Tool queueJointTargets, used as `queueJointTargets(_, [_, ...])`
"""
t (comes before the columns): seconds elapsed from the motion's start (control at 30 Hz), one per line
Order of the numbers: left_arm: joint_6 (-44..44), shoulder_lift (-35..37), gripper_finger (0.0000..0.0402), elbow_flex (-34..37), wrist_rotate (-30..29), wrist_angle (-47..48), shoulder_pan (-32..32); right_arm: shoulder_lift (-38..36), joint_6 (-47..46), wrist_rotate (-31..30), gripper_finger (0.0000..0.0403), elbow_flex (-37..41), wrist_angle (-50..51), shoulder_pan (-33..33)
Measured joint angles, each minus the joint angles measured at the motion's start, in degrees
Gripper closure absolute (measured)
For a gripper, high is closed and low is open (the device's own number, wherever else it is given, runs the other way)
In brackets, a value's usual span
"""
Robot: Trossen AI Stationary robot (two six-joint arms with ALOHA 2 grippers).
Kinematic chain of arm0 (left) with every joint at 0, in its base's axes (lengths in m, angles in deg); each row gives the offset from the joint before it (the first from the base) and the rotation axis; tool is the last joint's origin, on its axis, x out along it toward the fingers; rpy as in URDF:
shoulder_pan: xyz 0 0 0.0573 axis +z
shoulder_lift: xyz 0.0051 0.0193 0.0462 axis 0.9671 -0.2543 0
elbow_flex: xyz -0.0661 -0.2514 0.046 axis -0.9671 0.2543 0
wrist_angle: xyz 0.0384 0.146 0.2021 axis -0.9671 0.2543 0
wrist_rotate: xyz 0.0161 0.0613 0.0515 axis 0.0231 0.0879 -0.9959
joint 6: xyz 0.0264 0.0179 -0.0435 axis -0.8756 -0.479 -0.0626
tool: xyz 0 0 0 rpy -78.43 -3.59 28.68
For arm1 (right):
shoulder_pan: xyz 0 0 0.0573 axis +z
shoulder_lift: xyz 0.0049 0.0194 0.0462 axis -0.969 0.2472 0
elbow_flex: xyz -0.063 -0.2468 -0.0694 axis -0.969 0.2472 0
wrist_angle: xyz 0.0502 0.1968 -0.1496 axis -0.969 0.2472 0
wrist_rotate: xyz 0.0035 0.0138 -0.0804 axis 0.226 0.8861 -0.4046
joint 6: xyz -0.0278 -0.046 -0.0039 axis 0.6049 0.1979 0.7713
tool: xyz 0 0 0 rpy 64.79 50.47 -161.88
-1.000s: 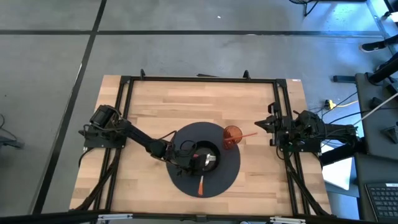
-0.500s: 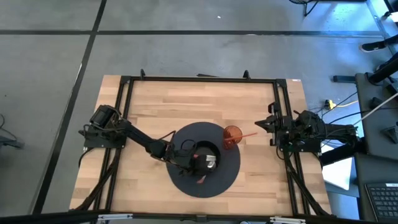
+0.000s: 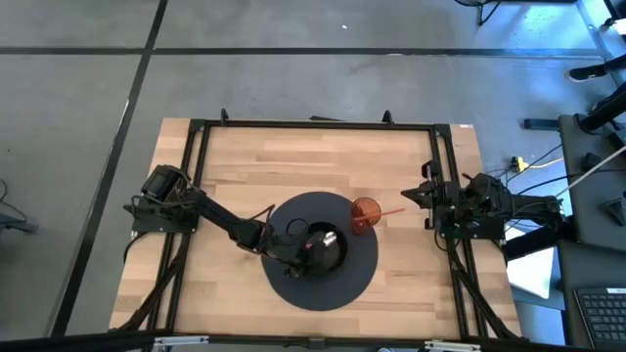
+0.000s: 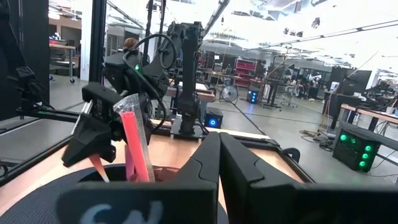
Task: Pick & Place Utensil
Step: Return to Home Position
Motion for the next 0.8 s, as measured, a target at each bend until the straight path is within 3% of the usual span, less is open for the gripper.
queueJointTargets(0.2, [-5.90,1.76,0.0336,0.00,-0.77,-8.54,-0.11,0.00,-0.26,0.00,0.0398,0.01,-0.60,0.01])
queueJointTargets(0.47, [-22.95,12.62,0.0340,-0.02,-4.59,-3.85,-1.74,0.00,-0.39,0.00,0.0398,0.02,-0.92,0.00])
queueJointTargets(0.63, [-44.92,22.60,0.0356,-0.02,-7.77,4.85,-2.60,0.00,-0.72,0.04,0.0398,0.01,-2.53,0.00])
queueJointTargets(0.8, [-76.95,30.39,0.0374,-0.04,-16.43,10.04,-4.47,0.00,-3.24,0.62,0.0398,0.02,-5.03,0.02])
